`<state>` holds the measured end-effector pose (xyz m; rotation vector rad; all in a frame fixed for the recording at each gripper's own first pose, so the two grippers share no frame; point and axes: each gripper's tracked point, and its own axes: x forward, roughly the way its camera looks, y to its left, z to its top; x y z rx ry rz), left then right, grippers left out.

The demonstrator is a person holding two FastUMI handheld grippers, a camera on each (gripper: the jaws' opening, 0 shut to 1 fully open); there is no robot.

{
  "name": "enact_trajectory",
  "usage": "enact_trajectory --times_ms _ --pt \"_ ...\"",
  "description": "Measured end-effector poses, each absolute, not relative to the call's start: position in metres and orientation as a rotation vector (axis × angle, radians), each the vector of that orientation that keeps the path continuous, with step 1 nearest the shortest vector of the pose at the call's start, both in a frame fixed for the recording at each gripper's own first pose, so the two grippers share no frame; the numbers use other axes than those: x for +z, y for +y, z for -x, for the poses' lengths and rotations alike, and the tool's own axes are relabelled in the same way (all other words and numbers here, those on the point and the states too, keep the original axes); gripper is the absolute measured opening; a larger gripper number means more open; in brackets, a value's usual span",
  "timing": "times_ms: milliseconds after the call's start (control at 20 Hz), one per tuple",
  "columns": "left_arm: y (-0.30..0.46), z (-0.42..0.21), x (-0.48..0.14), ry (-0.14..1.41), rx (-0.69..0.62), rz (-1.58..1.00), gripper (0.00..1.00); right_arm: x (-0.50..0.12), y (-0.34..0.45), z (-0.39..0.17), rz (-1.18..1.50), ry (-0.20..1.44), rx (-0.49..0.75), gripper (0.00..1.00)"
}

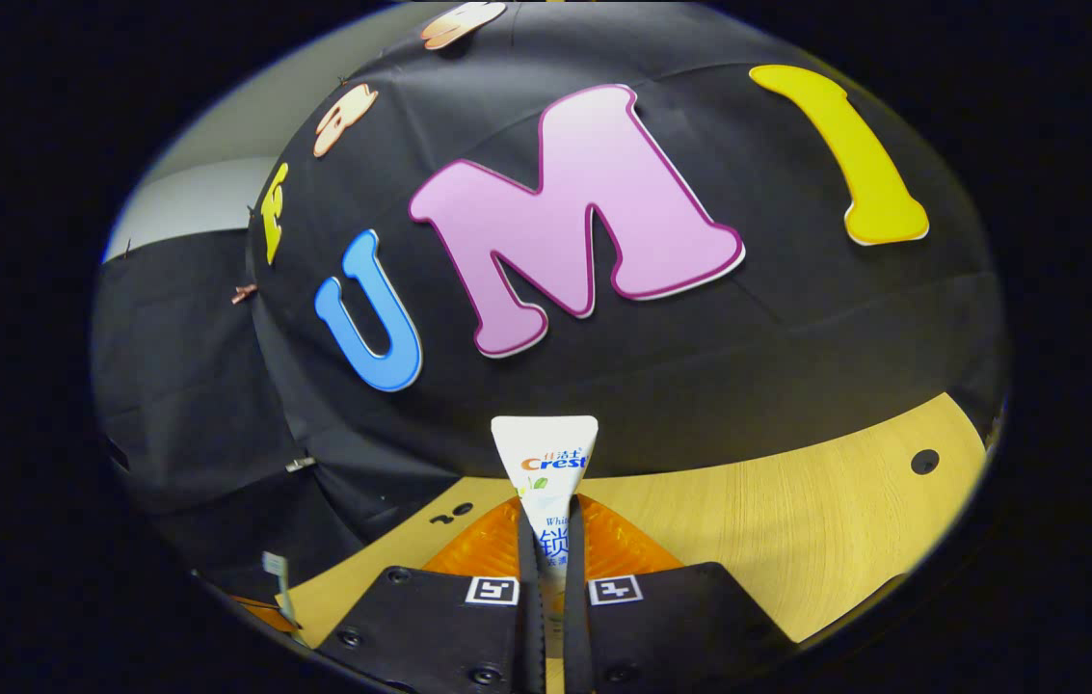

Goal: Put the toothbrush and toothpaste on the desktop into the cup, then pick up the cup and place it on the coaster on the desktop.

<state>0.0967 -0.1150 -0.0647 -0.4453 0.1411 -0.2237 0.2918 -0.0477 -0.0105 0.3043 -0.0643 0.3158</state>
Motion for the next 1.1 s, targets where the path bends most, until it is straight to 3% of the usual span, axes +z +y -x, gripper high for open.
enact_trajectory --times_ms 500,750,900,950,1050,1100 --pt "-0.116 -0.101 -0.084 0.169 -0.183 0.48 0.06 -0.106 -0.036 -0.34 -0.222 0.084 0.289 0.11" --pt "-0.119 -0.108 -0.087 0.176 -0.174 0.473 0.06 -0.111 -0.035 -0.336 -0.22 0.078 0.273 0.12" --pt "-0.123 -0.11 -0.087 0.179 -0.175 0.472 0.06 -0.122 -0.036 -0.331 -0.17 0.101 0.261 0.18" --pt "-0.125 -0.11 -0.088 0.179 -0.176 0.468 0.06 -0.133 -0.036 -0.33 -0.14 0.12 0.251 0.13" --pt "-0.127 -0.112 -0.089 0.186 -0.177 0.462 0.06 -0.13 -0.041 -0.326 -0.133 0.104 0.25 0.29" --pt "-0.128 -0.113 -0.087 0.185 -0.179 0.463 0.06 -0.131 -0.041 -0.329 -0.143 0.115 0.246 0.2"
